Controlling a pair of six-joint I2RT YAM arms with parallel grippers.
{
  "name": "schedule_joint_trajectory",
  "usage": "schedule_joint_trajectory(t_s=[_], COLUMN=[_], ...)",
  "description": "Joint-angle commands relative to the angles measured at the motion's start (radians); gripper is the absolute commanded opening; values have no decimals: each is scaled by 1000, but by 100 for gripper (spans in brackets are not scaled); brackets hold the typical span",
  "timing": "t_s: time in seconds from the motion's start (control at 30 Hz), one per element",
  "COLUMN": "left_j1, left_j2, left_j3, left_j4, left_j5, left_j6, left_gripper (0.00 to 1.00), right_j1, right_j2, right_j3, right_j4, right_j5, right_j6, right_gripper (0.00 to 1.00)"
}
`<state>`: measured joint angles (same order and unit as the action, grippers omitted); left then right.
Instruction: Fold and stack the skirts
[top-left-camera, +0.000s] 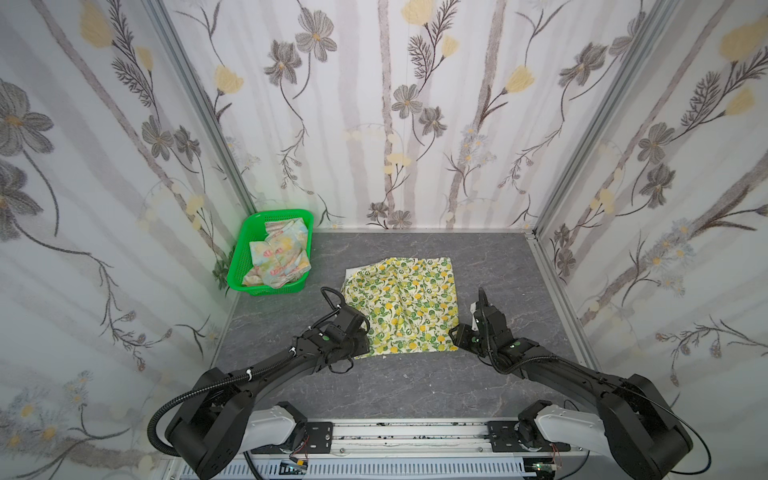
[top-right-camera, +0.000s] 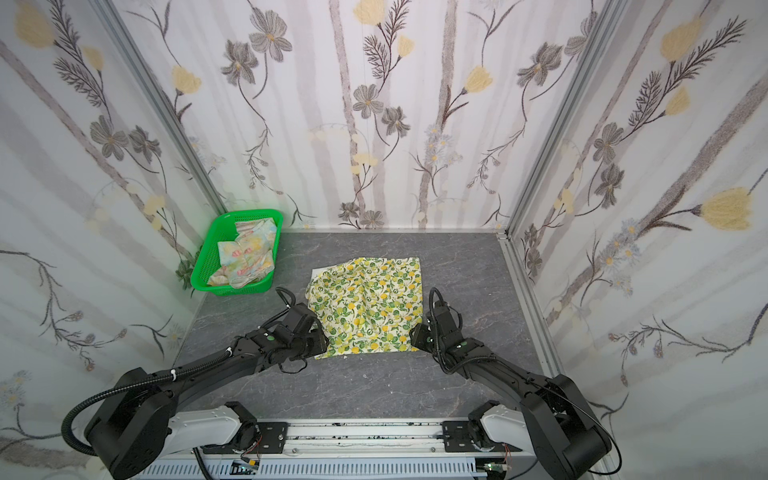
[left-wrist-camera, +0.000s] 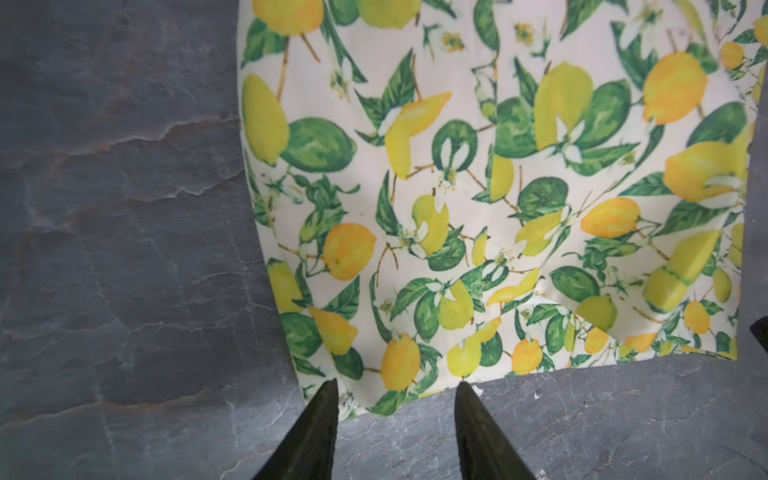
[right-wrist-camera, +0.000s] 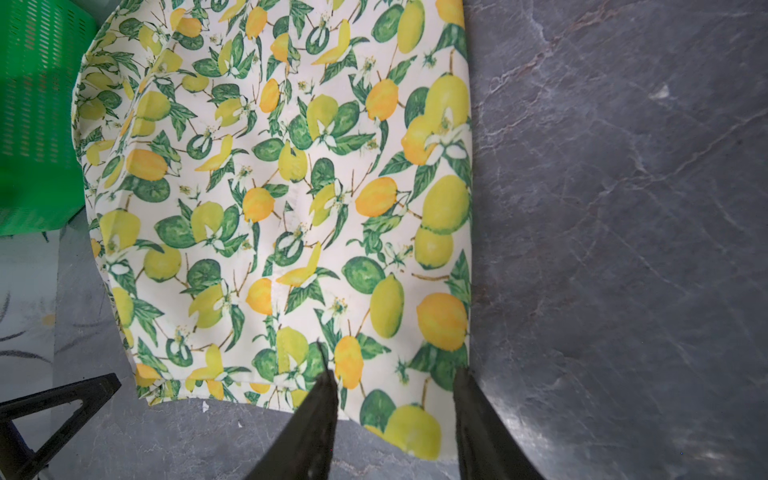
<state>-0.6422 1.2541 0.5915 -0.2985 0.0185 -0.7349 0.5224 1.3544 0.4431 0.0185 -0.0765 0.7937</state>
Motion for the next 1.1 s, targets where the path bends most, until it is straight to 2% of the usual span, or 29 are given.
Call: schedule_joint_trajectory(t_s=[0.0,0.07,0.17,0.63,0.87,0.97,1.07], left_j1=[0,-1,-1,-19,-25,-24,-25], left_j2=[35,51,69,178,154,121,89], left_j3=[11,14,18,51,38,43,50], left_j4=[-47,-47,-45,-45,-48,-53,-58], left_j5=[-35,-34,-38,-32,-43,-58,-63], left_j6=[20,28,39,89,86,80,78], left_gripper=[46,37,34,35,16,1,0], right_j1=[1,0,1,0,6,13,16], right_j2=[15,20,18,28,15,11,14], right_j3=[14,16,16,17,23,29,19], right_j4=[46,47,47,49,11,-23,-33], right_j5=[-8,-9,-9,-4,17,29,25], right_j6=[14,15,16,20,6,-7,-11], right_gripper=[45,45,44,44,43,44,46])
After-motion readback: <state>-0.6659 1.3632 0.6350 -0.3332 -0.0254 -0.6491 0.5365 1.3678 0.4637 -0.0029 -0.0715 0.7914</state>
